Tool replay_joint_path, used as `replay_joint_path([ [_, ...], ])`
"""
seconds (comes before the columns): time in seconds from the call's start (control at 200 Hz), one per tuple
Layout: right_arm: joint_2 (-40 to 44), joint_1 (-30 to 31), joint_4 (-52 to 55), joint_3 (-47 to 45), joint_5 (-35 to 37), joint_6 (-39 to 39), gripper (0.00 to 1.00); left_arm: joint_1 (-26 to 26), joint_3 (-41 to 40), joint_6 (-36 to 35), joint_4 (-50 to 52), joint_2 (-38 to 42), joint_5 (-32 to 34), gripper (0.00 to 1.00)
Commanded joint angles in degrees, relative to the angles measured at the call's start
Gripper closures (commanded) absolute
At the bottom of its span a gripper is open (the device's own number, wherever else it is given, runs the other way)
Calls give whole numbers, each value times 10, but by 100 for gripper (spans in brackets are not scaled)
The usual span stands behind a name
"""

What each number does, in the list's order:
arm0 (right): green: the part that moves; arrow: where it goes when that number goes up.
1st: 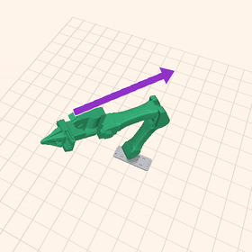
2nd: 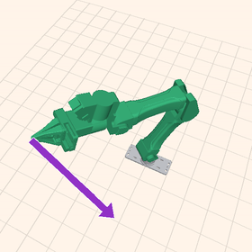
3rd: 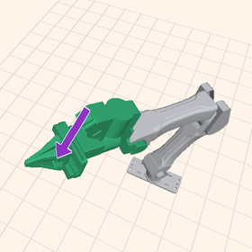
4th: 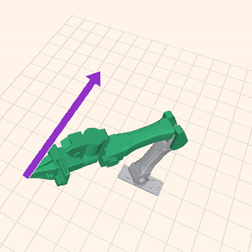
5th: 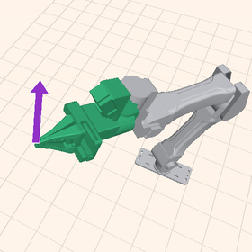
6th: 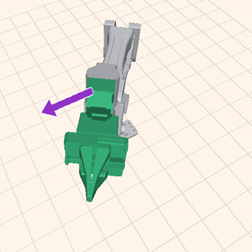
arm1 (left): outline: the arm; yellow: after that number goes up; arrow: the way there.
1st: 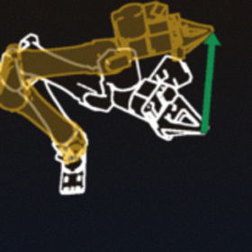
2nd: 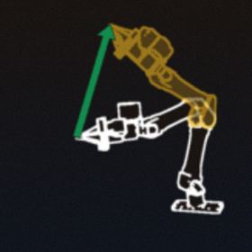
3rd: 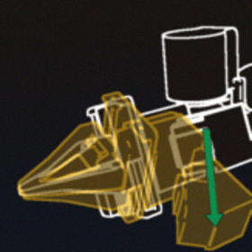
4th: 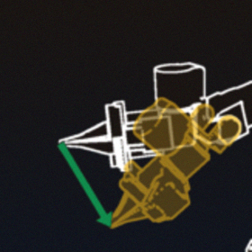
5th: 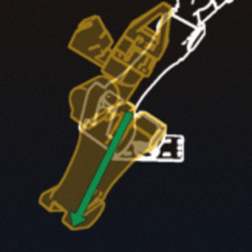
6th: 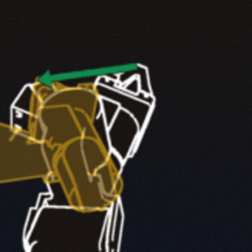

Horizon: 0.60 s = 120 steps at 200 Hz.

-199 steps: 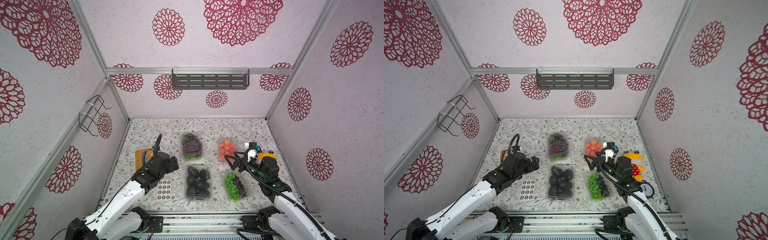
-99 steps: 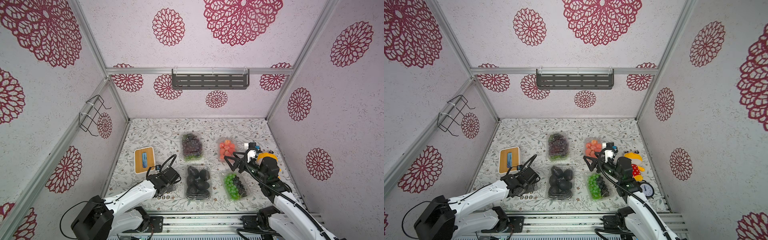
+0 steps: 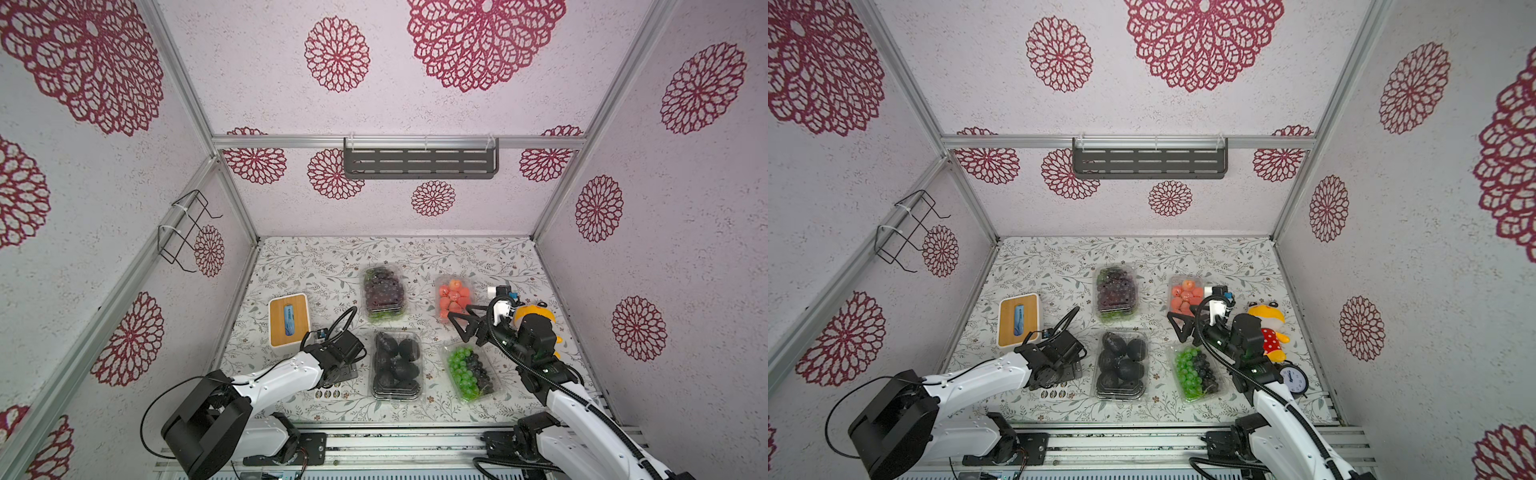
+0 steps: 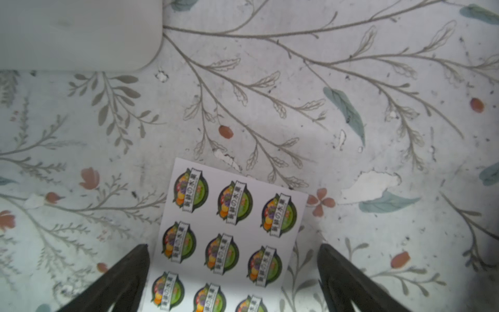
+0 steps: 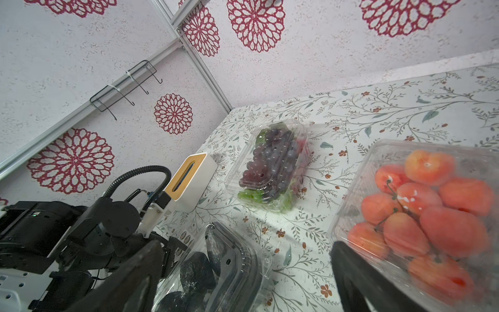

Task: Label fruit boxes
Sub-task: Pick up the label sticker from the center of the board.

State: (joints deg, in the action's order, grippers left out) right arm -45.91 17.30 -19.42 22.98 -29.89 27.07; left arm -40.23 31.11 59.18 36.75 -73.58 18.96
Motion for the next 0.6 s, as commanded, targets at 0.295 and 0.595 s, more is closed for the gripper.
replay_joint_path([
  [0.295, 10, 3, -10, 7, 8, 0, 1, 35, -59, -12, -27, 69, -53, 0],
  [0.595, 21, 3, -3, 4, 16, -3, 1, 24, -42, -4, -23, -4, -50, 2],
])
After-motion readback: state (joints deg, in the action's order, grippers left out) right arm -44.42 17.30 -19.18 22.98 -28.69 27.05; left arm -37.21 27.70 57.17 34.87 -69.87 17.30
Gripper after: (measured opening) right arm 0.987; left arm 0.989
